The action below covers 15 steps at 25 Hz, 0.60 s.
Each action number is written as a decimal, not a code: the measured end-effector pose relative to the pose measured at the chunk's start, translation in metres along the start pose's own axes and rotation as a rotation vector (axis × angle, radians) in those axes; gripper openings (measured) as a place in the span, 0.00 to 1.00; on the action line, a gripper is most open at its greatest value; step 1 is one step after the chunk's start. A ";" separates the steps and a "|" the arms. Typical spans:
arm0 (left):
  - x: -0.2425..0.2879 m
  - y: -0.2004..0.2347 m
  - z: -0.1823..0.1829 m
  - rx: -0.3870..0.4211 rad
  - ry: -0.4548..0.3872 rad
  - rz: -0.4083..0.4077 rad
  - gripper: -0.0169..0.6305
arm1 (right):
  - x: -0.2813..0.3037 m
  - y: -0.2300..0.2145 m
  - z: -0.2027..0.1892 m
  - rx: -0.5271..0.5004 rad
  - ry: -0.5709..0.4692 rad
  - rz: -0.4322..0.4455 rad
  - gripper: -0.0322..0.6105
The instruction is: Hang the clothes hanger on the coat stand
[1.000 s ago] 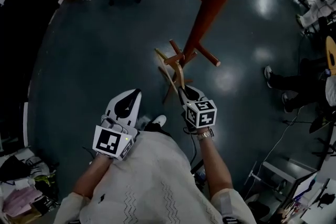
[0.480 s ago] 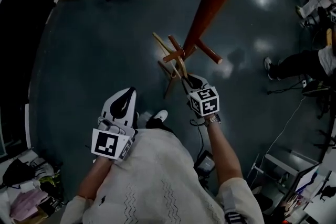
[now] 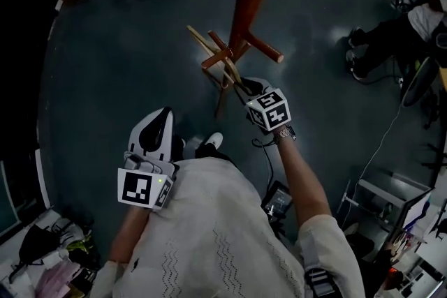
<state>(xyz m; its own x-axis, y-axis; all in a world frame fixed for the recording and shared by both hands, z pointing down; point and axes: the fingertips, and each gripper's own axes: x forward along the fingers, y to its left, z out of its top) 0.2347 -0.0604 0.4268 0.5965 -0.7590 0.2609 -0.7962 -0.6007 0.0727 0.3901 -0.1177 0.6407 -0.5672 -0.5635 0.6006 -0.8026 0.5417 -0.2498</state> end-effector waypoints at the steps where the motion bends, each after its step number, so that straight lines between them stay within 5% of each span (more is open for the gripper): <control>1: 0.001 -0.001 0.001 0.004 -0.004 -0.002 0.05 | 0.001 0.000 -0.001 0.004 0.010 0.012 0.16; 15: 0.005 0.007 -0.004 -0.025 -0.009 -0.015 0.05 | -0.016 -0.012 -0.012 0.018 0.024 -0.015 0.16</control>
<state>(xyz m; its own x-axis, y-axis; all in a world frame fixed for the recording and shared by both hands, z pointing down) 0.2322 -0.0675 0.4321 0.6088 -0.7526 0.2510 -0.7897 -0.6052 0.1007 0.4113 -0.1075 0.6430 -0.5508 -0.5562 0.6224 -0.8142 0.5222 -0.2538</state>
